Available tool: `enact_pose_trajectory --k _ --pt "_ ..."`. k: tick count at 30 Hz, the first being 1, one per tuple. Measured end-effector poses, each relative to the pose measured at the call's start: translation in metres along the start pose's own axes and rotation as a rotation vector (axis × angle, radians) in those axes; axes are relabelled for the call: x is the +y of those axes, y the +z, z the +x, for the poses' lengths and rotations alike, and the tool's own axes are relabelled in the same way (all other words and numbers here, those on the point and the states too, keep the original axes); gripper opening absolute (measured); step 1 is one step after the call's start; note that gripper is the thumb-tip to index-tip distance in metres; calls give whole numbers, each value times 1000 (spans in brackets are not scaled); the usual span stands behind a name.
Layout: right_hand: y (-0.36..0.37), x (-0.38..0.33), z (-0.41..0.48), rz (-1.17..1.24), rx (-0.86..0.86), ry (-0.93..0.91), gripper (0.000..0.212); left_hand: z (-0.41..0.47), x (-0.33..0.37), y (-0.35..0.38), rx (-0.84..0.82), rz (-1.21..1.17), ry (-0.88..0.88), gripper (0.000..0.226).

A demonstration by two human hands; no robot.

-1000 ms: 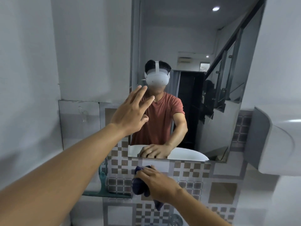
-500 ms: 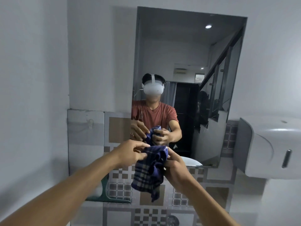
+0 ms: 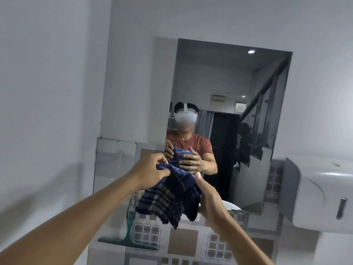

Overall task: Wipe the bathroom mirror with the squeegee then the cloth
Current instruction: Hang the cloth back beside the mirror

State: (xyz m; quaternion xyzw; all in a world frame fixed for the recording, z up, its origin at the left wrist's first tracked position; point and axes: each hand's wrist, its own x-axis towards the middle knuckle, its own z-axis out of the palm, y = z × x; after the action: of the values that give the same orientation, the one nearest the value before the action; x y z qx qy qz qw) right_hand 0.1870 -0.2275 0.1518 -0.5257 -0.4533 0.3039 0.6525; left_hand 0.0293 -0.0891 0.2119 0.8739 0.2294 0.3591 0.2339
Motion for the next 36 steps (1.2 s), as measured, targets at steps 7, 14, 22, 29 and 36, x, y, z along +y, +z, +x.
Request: enact_pose_trajectory --k 7,14,22,29,36 --pt "52 6 33 -338 96 -307 44 -9 -29 -35 140 -36 -46 9" --pt "96 6 76 -465 78 -375 36 -15 -72 -67 237 -49 -134 20" --pt "134 -17 136 -715 34 -549 27 15 -107 -97 414 102 -22 21" --pt "163 -32 187 -1200 139 -817 27 61 -120 -118 510 322 97 21" --pt "160 -9 201 -1348 34 -830 32 55 -143 -106 353 401 20 30"
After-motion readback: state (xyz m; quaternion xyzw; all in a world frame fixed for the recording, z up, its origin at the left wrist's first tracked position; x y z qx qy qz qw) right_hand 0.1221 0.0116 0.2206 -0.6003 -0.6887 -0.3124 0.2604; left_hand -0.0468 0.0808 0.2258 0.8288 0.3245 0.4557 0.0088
